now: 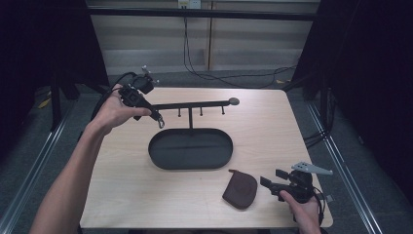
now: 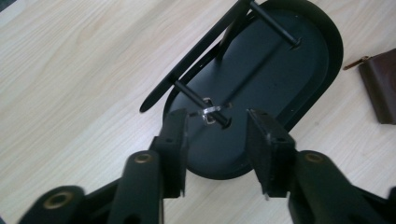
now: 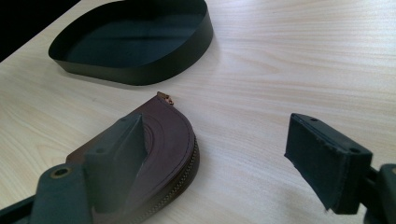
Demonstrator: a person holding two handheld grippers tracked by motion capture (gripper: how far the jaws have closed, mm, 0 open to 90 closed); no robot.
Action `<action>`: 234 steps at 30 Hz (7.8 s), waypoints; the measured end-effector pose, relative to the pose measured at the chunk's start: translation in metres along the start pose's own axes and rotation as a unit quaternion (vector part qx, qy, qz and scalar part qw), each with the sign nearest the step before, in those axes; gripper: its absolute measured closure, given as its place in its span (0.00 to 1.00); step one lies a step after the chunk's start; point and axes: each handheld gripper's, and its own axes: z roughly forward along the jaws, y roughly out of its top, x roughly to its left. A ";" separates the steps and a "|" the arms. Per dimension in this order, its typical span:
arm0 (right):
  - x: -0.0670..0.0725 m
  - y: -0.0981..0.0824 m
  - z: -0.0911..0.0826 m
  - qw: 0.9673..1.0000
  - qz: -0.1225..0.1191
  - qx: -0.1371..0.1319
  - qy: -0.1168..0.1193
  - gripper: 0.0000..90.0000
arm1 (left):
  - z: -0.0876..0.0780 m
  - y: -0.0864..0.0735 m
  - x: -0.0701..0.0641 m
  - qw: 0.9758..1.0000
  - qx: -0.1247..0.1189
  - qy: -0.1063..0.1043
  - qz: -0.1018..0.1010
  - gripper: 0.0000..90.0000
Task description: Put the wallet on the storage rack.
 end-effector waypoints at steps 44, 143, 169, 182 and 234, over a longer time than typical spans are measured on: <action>-0.001 0.003 0.004 1.000 -0.002 0.018 0.018 0.21 | 0.030 -0.154 -0.028 0.986 -0.157 0.024 -0.053 0.19; 0.040 0.084 0.088 0.922 -0.078 0.376 0.048 0.61 | 0.079 -0.241 -0.079 0.980 -0.190 -0.018 -0.058 0.21; 0.054 0.120 0.075 0.918 -0.098 0.384 0.000 0.70 | 0.079 -0.241 -0.079 0.980 -0.188 -0.016 -0.057 0.21; 0.059 0.130 0.071 0.914 -0.104 0.392 -0.013 0.76 | 0.079 -0.241 -0.079 0.980 -0.188 -0.018 -0.055 0.21; 0.081 0.204 0.056 0.917 -0.130 0.373 -0.053 0.81 | 0.079 -0.241 -0.075 0.979 -0.190 -0.023 -0.069 0.21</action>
